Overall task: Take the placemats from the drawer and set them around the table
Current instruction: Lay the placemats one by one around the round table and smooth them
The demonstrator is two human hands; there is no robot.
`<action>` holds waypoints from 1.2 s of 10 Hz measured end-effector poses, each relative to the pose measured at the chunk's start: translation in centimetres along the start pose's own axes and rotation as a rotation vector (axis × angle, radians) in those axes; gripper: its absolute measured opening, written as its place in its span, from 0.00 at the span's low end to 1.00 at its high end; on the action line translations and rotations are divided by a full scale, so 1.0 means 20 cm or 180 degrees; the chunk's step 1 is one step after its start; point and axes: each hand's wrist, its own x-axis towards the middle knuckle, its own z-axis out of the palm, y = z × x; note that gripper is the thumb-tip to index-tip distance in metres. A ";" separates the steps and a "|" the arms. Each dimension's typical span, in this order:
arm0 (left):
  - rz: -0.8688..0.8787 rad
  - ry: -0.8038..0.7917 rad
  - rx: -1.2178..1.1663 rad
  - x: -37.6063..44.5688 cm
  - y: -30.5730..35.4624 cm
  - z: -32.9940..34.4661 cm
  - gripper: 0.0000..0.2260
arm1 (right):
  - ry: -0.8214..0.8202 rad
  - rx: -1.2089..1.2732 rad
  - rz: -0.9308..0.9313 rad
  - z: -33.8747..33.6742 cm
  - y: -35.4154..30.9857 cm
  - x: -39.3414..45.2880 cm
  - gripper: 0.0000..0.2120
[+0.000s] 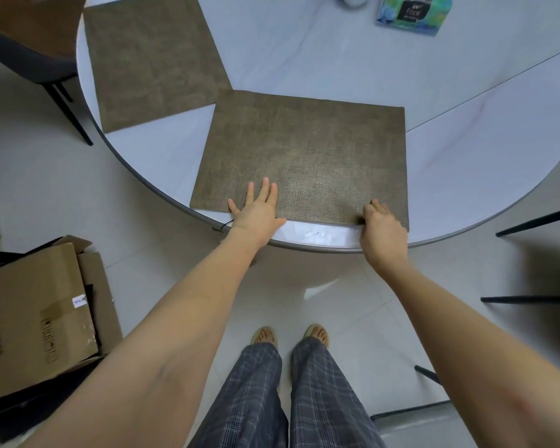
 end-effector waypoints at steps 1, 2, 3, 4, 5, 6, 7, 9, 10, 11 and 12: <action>-0.0003 0.0018 -0.0032 0.00 0.00 0.01 0.33 | 0.0008 0.0045 0.0004 0.01 0.00 0.00 0.11; -0.0004 0.0024 -0.0084 0.00 0.00 0.00 0.33 | 0.0024 0.0119 0.0008 0.01 0.00 -0.01 0.11; -0.0009 0.0037 -0.0124 0.00 0.00 0.00 0.33 | -0.0020 0.0237 0.0015 0.02 0.00 -0.02 0.11; -0.0014 0.0042 -0.0121 0.00 0.00 0.00 0.33 | -0.0027 0.0249 0.0021 0.03 0.01 -0.04 0.12; -0.0003 0.0047 -0.0107 0.00 0.01 0.00 0.33 | 0.0008 0.0213 0.0079 0.03 0.00 -0.05 0.13; 0.0024 0.0040 -0.0077 -0.01 0.01 0.00 0.33 | 0.0022 0.0157 0.0170 0.04 -0.02 -0.08 0.13; 0.0045 -0.0004 -0.0036 -0.01 0.00 -0.01 0.33 | 0.0013 0.0096 0.0166 0.05 -0.03 -0.10 0.14; 0.0052 -0.0017 0.0009 -0.01 0.00 -0.01 0.33 | 0.0022 0.0147 0.0186 0.03 -0.03 -0.10 0.13; 0.0056 -0.0012 0.0046 -0.01 0.00 0.00 0.33 | 0.0015 0.0153 0.0228 0.04 -0.03 -0.10 0.13; 0.0057 -0.0008 0.0052 -0.01 0.00 0.00 0.33 | 0.0026 0.0142 0.0229 0.05 -0.03 -0.10 0.12; 0.0071 0.0009 0.0061 -0.02 0.00 0.00 0.33 | 0.0027 0.0156 0.0250 0.06 -0.02 -0.10 0.11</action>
